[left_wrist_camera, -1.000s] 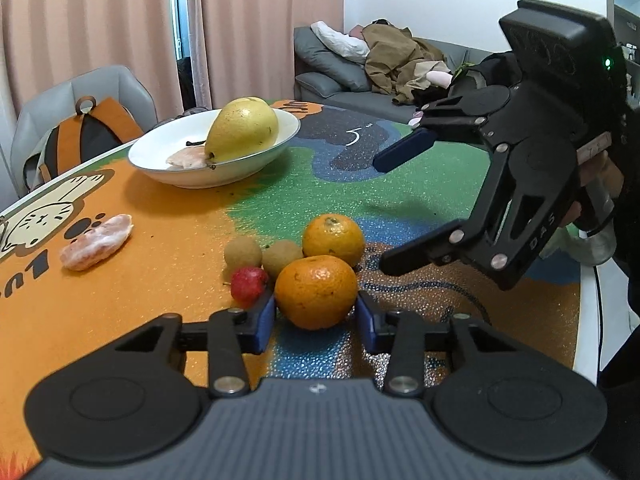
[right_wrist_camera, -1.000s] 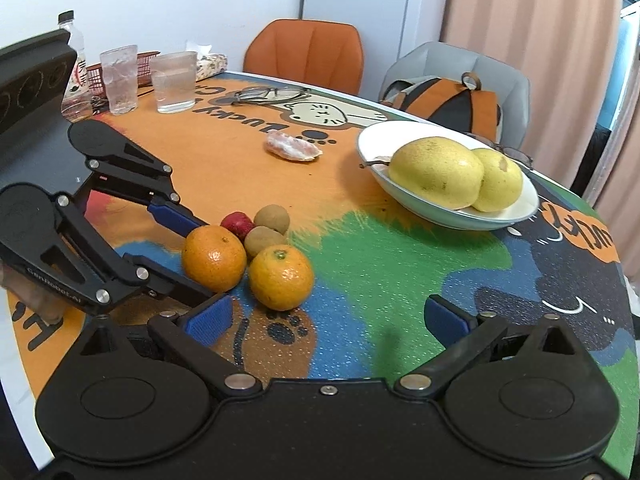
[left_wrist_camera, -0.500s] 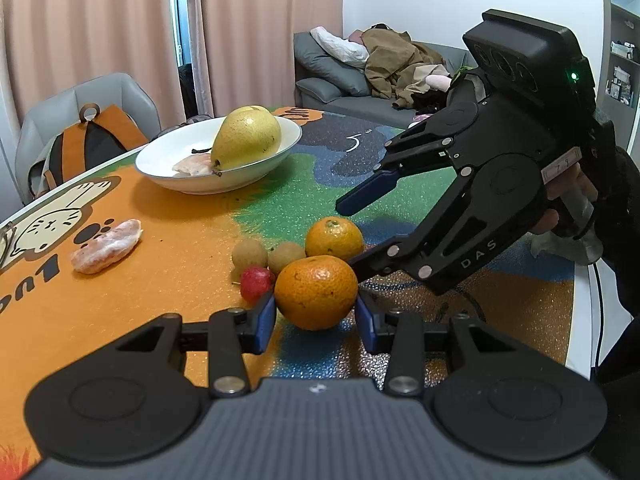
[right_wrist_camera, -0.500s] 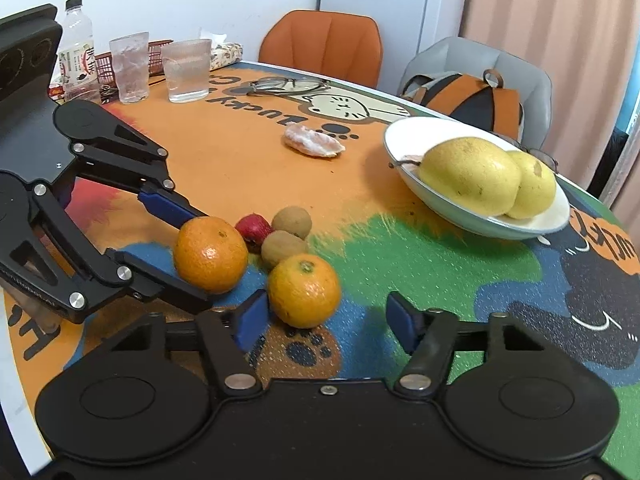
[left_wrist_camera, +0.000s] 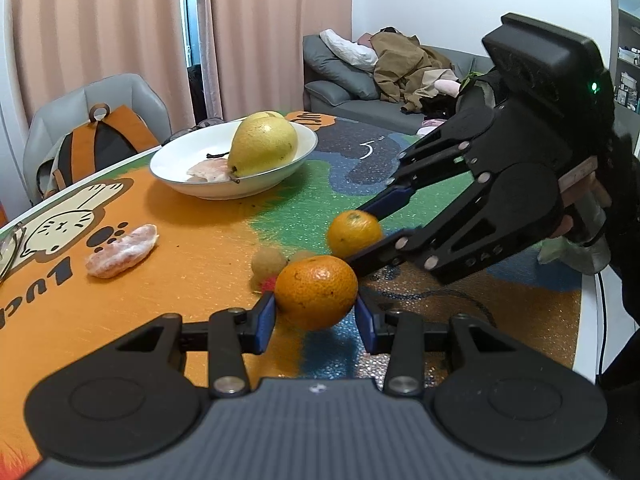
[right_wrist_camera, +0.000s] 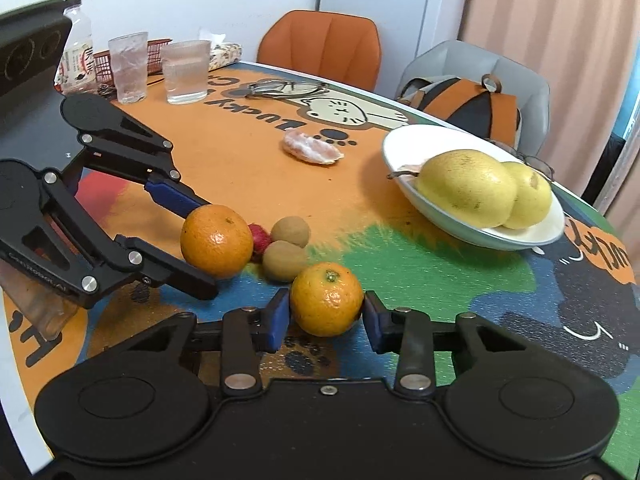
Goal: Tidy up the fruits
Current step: 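Carry both oranges to the white plate and open both grippers to release them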
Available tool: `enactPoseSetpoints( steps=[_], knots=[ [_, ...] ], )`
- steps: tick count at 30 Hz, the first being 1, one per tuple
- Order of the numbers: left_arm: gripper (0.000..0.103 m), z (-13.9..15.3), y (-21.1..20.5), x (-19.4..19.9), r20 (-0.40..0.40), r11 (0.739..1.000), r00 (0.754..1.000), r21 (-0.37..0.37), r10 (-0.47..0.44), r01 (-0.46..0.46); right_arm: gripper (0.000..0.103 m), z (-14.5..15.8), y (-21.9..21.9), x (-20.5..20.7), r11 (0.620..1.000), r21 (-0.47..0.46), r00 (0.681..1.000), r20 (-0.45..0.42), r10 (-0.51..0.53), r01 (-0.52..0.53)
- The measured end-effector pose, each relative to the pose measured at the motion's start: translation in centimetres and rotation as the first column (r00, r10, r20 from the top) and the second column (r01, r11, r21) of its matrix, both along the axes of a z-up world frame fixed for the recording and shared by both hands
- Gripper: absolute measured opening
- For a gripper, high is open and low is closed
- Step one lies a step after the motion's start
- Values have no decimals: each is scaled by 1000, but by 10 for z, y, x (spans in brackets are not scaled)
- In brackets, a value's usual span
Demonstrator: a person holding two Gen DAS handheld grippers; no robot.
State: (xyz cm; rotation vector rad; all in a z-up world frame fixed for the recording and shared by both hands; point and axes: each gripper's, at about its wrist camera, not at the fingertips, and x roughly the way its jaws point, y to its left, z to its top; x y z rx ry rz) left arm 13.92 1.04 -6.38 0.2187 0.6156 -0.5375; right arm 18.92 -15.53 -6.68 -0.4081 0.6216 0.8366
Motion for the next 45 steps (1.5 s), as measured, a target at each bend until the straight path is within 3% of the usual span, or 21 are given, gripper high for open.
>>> enactPoseSetpoints(
  steps=[21, 45],
  knots=[
    [41, 39, 6, 71, -2, 998, 998, -21, 59, -59, 37, 43, -30, 67, 986, 8, 986, 13, -168, 168],
    [41, 56, 0, 158, -18, 986, 987, -40, 162, -163, 37, 59, -18, 141, 963, 38, 964, -28, -265, 266]
  ],
)
